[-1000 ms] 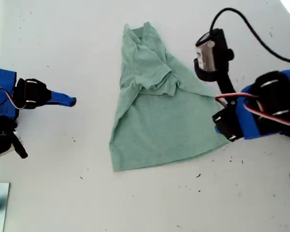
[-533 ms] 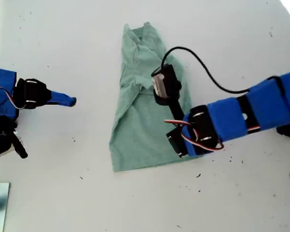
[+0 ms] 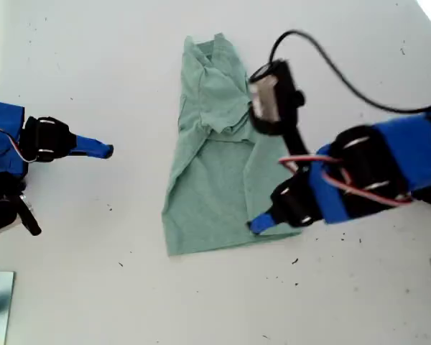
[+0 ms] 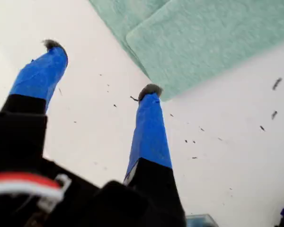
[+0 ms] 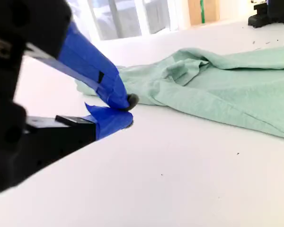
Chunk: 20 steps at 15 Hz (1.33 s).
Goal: Fold t shirt
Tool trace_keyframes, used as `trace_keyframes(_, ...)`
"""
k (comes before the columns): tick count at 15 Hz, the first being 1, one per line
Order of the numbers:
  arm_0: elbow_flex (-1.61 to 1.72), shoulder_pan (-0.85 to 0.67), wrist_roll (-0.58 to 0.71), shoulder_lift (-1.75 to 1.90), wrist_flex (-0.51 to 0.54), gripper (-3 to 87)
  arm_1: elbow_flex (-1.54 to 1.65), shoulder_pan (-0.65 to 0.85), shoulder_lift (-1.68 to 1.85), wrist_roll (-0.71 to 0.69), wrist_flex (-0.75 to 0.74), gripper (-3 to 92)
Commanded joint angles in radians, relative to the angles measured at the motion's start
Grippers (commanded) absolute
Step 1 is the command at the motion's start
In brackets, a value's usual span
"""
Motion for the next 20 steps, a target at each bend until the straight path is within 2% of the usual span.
trace_keyframes(1, 0.012, 0.011, 0.011, 0.008, -0.003, -0.2, 0.526, 0.11, 0.367, -0.017, -0.095, 16.5)
trace_keyframes(4, 0.012, 0.012, 0.008, 0.008, -0.003, -0.2, 1.091, 0.221, 0.583, -0.104, -0.411, 5.5)
trace_keyframes(6, 0.012, 0.017, 0.003, 0.008, -0.002, -0.2, 1.282, 0.295, 0.649, -0.112, -0.531, 3.1)
trace_keyframes(9, 0.012, 0.02, -0.002, 0.006, -0.002, -0.2, 1.465, 0.403, 0.821, -0.21, -0.591, 2.7)
trace_keyframes(11, -0.02, 0.043, -0.046, -0.014, 0.003, -0.3, 1.493, 0.431, 0.827, -0.229, -0.615, 2.7)
trace_keyframes(12, -0.084, 0.061, -0.071, -0.083, 0.008, -0.3, 1.494, 0.433, 0.819, -0.232, -0.637, 2.7)
trace_keyframes(13, -0.175, 0.129, -0.147, -0.227, -0.029, -0.3, 1.494, 0.439, 0.816, -0.235, -0.637, 2.7)
trace_keyframes(14, -0.35, 0.19, -0.207, -0.439, -0.014, -0.3, 1.494, 0.445, 0.816, -0.241, -0.635, 2.7)
trace_keyframes(15, -0.571, 0.221, -0.235, -0.655, 0.066, -0.3, 1.494, 0.451, 0.816, -0.244, -0.637, 2.7)
trace_keyframes(18, -1.246, 0.221, -0.221, -1.158, 0.405, -0.3, 1.496, 0.456, 0.816, -0.247, -0.637, 2.7)
trace_keyframes(20, -1.6, 0.239, -0.195, -1.411, 0.54, -0.3, 1.496, 0.451, 0.816, -0.247, -0.638, 2.7)
